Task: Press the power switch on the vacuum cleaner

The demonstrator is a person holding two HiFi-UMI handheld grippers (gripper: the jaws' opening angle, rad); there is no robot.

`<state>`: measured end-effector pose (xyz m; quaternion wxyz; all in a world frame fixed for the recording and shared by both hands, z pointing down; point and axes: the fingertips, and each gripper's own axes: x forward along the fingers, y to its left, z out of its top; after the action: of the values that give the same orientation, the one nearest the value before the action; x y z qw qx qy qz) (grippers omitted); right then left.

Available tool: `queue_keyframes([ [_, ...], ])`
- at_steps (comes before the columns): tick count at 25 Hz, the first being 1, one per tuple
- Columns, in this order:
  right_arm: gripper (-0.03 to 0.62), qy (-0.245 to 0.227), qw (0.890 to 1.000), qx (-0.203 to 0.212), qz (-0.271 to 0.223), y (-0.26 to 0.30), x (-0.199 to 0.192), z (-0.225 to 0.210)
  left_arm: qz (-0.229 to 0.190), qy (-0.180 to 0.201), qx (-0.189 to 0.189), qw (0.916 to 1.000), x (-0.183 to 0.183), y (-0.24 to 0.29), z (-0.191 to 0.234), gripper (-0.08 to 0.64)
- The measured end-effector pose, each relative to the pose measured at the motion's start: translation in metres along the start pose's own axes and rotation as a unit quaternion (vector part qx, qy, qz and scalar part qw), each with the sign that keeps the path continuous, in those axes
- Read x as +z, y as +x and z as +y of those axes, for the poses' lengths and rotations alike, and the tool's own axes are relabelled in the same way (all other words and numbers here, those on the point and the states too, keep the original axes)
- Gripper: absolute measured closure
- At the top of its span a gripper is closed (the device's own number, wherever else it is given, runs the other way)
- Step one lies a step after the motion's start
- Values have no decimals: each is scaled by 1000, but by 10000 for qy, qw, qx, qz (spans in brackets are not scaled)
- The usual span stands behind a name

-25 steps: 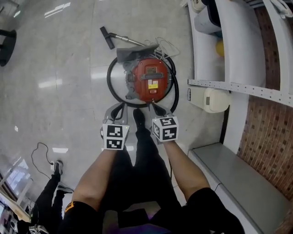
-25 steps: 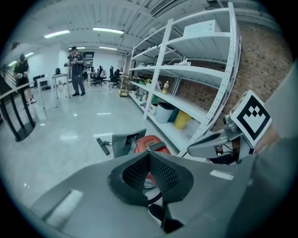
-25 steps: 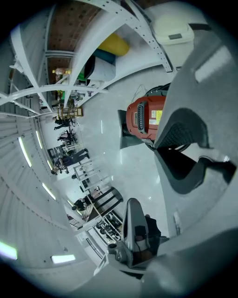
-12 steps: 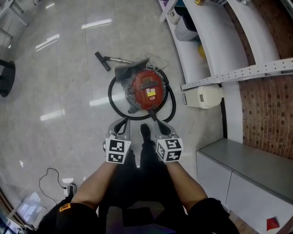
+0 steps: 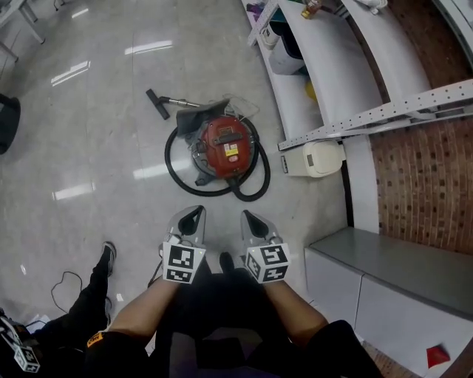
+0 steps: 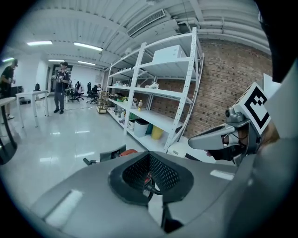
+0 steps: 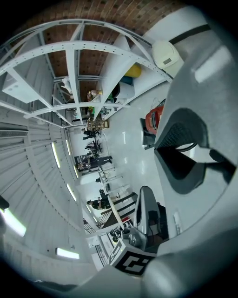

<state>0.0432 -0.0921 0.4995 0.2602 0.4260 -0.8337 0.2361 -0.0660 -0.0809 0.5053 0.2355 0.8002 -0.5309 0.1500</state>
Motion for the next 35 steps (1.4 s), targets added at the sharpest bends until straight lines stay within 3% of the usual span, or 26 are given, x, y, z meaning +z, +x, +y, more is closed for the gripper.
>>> queue_keyframes([
  [6, 600, -236, 9987, 232, -396, -36, 1, -3, -388, 118, 362, 9985, 15, -25, -33, 545],
  [14, 600, -441, 9932, 646, -865, -131, -29, -9, -647, -236, 891, 9936, -14, -80, -130, 545],
  [21, 600, -622, 9870, 853, -1214, -208, -45, -14, -1013, -287, 1355, 9852, -15, -127, -182, 545],
  [27, 601, -588, 9820, 1025, -1474, -255, -41, -6, -1327, -92, 1482, 9800, 5, -167, -219, 545],
  [35, 600, -683, 9784, 1220, -1525, -283, -53, 24, -1466, 36, 1566, 9767, 2, -217, -240, 545],
])
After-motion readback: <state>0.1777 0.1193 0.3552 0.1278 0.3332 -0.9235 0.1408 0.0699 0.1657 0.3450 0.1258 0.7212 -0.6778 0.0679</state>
